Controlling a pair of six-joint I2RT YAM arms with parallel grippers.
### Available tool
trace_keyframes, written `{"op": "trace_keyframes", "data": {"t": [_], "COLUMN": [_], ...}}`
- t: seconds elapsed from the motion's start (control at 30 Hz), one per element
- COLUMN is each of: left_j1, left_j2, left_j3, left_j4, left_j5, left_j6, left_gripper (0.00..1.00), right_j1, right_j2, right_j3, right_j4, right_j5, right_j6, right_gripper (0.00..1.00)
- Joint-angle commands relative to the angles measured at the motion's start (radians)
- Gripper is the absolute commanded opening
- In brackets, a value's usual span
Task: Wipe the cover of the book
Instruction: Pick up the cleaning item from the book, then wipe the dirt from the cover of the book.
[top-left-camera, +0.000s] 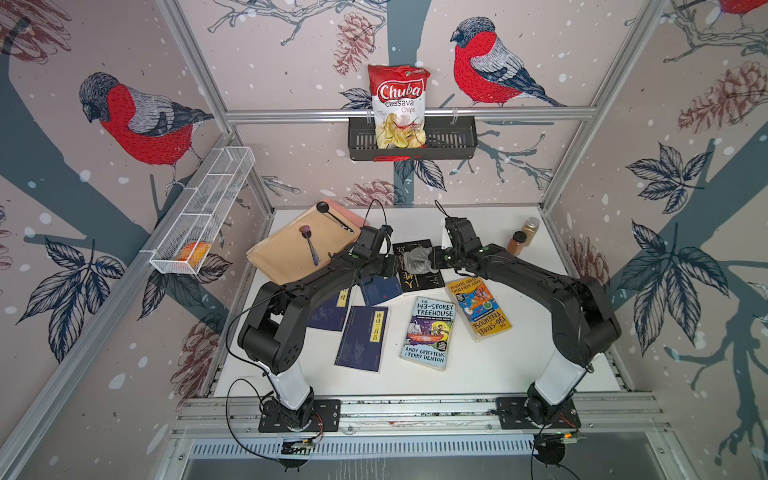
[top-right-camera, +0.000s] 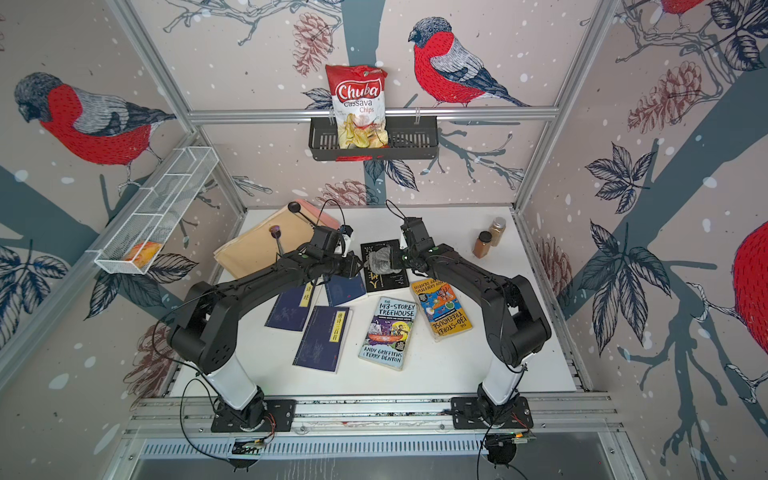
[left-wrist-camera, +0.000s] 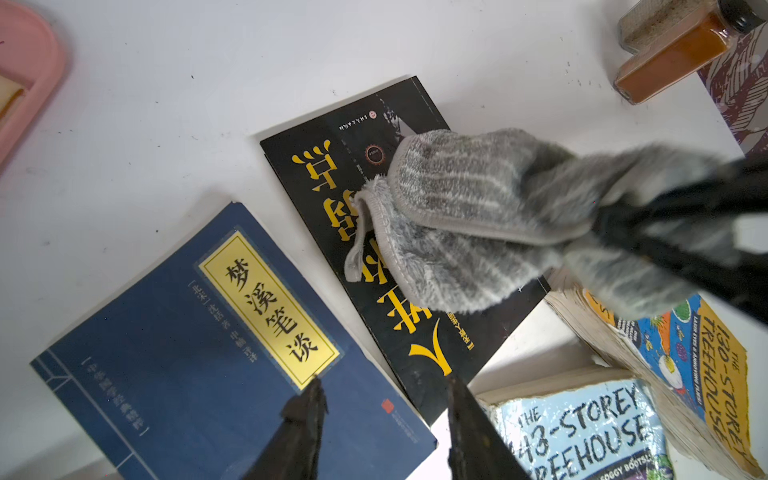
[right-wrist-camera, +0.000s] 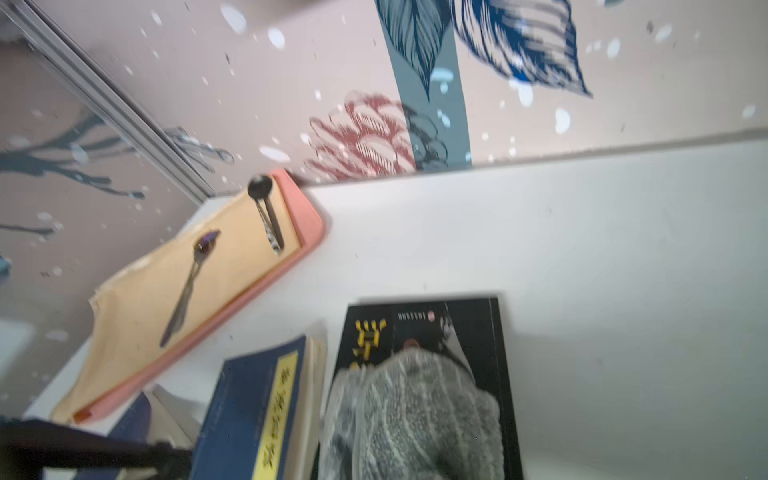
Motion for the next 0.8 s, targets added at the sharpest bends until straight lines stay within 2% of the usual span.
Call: {"op": "trace_keyframes", "data": {"t": [0.0,0.17,0.3,0.47,0.77], "left_j1": [0.000,-0.004,-0.014,-0.013,0.002], "left_j2": [0.015,0.100,0.178,0.219,0.283], "left_j3": [0.016,0.060,0.097,0.129,0.196], "left_j4": [0.054,0.136,0.171,0.133,0.116], "left_j5": [-0.019,0.052,0.062,0.028,0.087], "left_j6": [-0.014,-0.042,-0.055,-0.061,-0.086], "left_gripper": [0.47,0.47,0.46,0.46,0.48], "right_j1": [0.004,0.008,0.006,0.006,0.006], "right_j2": [-0.005,0.007,0.042,0.070,0.057], "right_j3": [-0.052,-0.065,-0.018,0.012,-0.042], "right_j4": [0.003,-0.012,-0.030,-0.040,-0.022], "right_j5": [0.010,-0.020,-0.058,-0.091,-0.111], "right_j6": [-0.018,-0.024,-0.029,-0.028,-0.034], "right_gripper": [0.10,0.10,0.11,0.11,0.11]}}
